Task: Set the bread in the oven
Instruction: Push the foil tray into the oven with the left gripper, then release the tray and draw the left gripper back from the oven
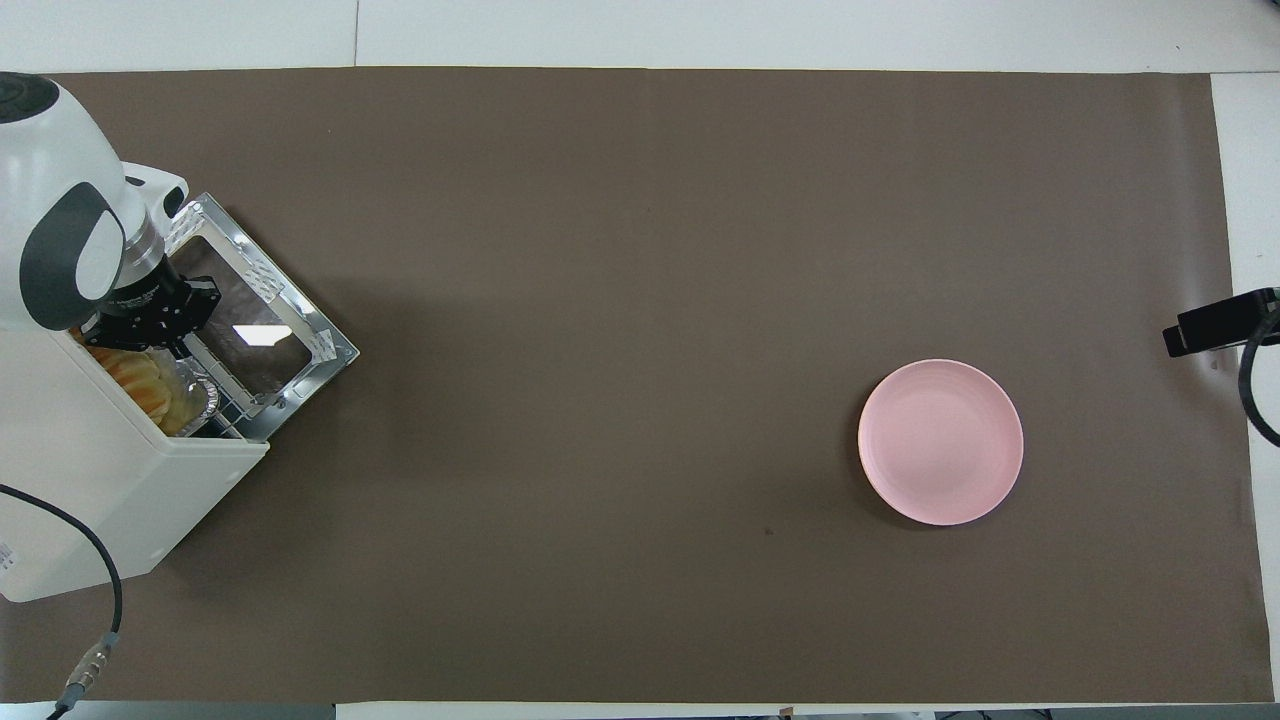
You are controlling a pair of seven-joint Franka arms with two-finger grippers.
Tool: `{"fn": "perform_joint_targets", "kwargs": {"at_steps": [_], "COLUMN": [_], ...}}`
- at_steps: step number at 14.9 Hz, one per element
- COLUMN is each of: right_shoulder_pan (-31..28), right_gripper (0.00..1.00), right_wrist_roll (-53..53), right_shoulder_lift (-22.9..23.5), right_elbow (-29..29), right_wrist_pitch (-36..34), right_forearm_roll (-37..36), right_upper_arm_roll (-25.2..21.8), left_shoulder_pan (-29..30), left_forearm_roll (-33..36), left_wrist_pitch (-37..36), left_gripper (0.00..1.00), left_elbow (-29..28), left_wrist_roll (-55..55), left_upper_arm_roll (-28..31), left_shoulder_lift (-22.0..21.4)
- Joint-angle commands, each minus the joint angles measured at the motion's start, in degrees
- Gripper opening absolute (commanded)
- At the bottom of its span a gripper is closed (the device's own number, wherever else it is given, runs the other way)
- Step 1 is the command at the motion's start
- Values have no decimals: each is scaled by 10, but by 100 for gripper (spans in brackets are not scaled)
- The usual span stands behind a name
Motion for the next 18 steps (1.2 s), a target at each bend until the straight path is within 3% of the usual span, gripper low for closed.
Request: {"fn": "perform_joint_targets", "kwargs": {"at_steps": [1,4,5,6,10,14,18], "right_shoulder_pan": [-1,-1,0,-1,0,0,-1], "right_gripper": [100,100,100,100,100,100,100], "right_wrist_roll": [-6,-6,-6,-6,-6,-6,-6], "right_shoulder_lift": [-3,-3,-3,-3,-3,-3,-3], "right_elbow": [-4,-4,-4,-4,-4,-4,-4], "right_wrist_pitch": [-5,-5,-5,-5,-5,-5,-5], "right_forearm_roll": [-8,-8,-8,-8,-8,-8,-8], "right_upper_arm_roll": [1,1,1,1,1,1,1], "left_shoulder_pan": [-3,-2,-2,-2,-3,-4,-40], "left_forearm_roll": [12,12,17,21,23,20,21], "left_wrist_pitch": [15,21,21,22,11,-26,-5], "left_gripper": [0,0,72,100,100,100,100], "left_elbow": [-25,-26,-25,-26,-19,34,29], "left_wrist_roll": [2,6,12,24,26,27,28], "left_upper_arm_roll": [0,0,-1,-1,-1,-3,-6], "left_shoulder_lift": [-21,-21,-21,-21,-21,-14,-25]}}
